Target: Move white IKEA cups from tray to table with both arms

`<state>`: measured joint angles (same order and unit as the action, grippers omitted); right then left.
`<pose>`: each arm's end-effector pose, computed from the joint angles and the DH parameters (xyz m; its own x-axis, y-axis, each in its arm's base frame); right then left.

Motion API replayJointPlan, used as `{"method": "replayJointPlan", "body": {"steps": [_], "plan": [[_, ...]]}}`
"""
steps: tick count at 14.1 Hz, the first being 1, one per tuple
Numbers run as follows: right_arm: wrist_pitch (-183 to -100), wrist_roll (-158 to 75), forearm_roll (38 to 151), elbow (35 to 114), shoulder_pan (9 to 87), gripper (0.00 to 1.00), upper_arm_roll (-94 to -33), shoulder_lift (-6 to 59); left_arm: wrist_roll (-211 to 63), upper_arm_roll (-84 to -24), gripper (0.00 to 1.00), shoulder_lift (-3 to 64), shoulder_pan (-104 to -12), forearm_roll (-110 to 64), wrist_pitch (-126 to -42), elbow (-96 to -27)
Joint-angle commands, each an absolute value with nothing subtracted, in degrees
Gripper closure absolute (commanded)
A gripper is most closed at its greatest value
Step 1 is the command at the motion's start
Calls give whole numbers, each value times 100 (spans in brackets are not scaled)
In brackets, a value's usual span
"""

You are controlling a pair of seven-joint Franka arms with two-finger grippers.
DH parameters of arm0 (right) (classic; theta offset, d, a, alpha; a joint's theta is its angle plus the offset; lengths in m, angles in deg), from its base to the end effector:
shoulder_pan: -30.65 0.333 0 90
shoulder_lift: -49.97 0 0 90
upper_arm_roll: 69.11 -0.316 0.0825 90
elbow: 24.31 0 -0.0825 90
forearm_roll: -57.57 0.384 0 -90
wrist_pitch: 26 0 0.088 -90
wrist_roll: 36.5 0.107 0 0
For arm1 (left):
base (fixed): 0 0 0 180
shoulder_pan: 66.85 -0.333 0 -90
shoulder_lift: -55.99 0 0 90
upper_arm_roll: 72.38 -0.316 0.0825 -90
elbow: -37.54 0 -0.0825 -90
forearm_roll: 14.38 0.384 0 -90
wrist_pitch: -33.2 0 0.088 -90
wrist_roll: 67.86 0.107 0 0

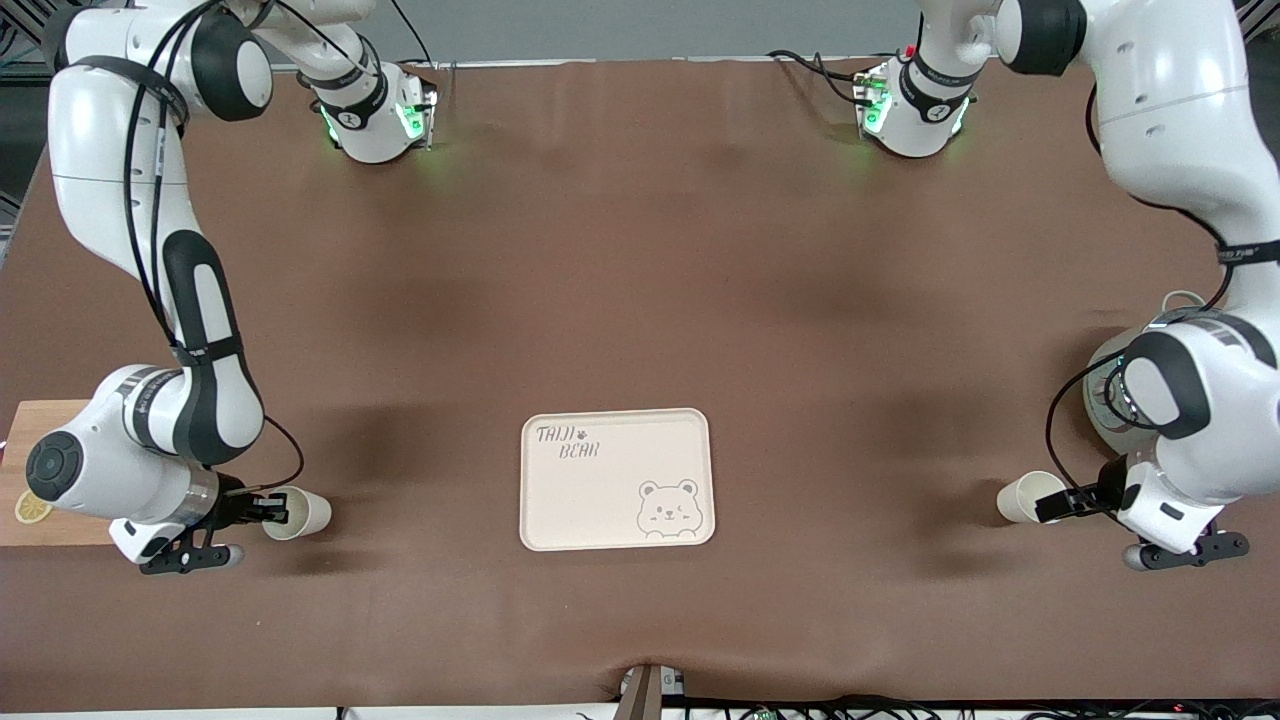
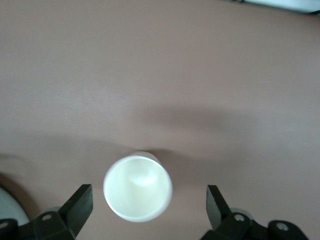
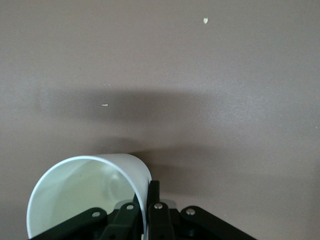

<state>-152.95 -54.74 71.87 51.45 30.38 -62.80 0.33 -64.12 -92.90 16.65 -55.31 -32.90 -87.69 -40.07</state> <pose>0.7445 -0.0584 0.2178 0.9937 0.0928 0.0634 0.0991 -0.9895 -0.1054 0.7390 0.0413 0.3460 0.9810 0.1565 0.1151 0.1501 -0.9867 0.0623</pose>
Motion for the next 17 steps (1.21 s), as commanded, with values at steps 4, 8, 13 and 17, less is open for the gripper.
{"method": "replayJointPlan", "body": {"steps": [4,8,13,17], "plan": [[-15379,-5575,7322,5163,3013,54,-6313,14,-7040,-9321,0,2749,-5060,-2748,-7704,-4173],[-15362,-5549,7322,5119,3013,0,-6313,14,-7339,-9303,0,3496,-4902,-2589,-6702,-4165],[-15169,-5514,7260,5005,3030,0,-6296,75,-7383,-9312,0,4191,-4910,-2589,-5962,-4156],[-14108,-5191,7225,4408,3039,0,-6225,145,-7497,-9286,0,4508,-4866,-2223,-5865,-4060]]}}
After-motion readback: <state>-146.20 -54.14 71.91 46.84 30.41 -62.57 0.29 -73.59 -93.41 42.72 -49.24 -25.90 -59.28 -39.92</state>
